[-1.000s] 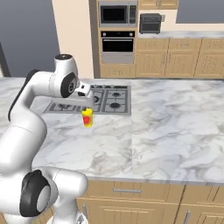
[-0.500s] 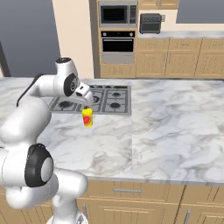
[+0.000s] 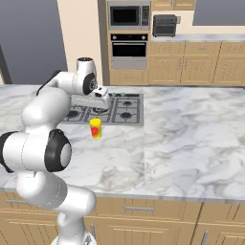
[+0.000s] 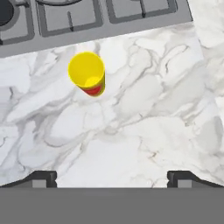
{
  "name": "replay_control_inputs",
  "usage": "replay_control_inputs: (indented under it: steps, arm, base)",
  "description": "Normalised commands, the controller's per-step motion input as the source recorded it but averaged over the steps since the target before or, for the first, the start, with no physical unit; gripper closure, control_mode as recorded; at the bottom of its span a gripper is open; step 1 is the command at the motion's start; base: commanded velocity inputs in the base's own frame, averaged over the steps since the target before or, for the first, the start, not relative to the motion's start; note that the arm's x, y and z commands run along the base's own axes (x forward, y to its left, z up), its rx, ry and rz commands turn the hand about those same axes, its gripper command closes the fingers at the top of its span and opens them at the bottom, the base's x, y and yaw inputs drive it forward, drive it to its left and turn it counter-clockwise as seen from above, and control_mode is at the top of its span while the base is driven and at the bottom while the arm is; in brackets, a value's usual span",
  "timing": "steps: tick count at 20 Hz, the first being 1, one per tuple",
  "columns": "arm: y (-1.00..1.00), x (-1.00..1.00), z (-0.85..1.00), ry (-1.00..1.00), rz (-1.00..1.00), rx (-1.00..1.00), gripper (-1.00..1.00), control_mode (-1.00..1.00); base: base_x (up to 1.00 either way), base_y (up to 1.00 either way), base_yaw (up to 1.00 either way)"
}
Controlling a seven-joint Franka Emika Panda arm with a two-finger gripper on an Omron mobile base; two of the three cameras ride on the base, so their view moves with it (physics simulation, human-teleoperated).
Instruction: Pick the cup and bowl from the counter and place them on the counter next to the sink.
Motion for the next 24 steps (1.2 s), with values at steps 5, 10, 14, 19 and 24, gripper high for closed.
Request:
replay_control_inputs:
  steps: [5, 10, 14, 19, 24]
  arm:
    - [0.0, 0.39, -0.25, 0.01, 0.19, 0.0, -1.0, -1.0]
    - [0.0, 0.6, -0.34, 0.0, 0.14, 0.0, -1.0, -1.0]
    - [0.0, 0.63, -0.39, 0.0, 0.1, 0.0, -1.0, -1.0]
    - [0.13, 0.57, -0.42, 0.03, 0.04, 0.0, -1.0, -1.0]
    - [0.33, 0.4, -0.32, 0.03, 0.02, 0.0, -1.0, -1.0]
  base:
    - [0.0, 0.0, 0.0]
    - [0.0, 0.0, 0.0]
    - [0.0, 0.0, 0.0]
    - [0.0, 0.0, 0.0]
    - [0.0, 0.0, 0.0]
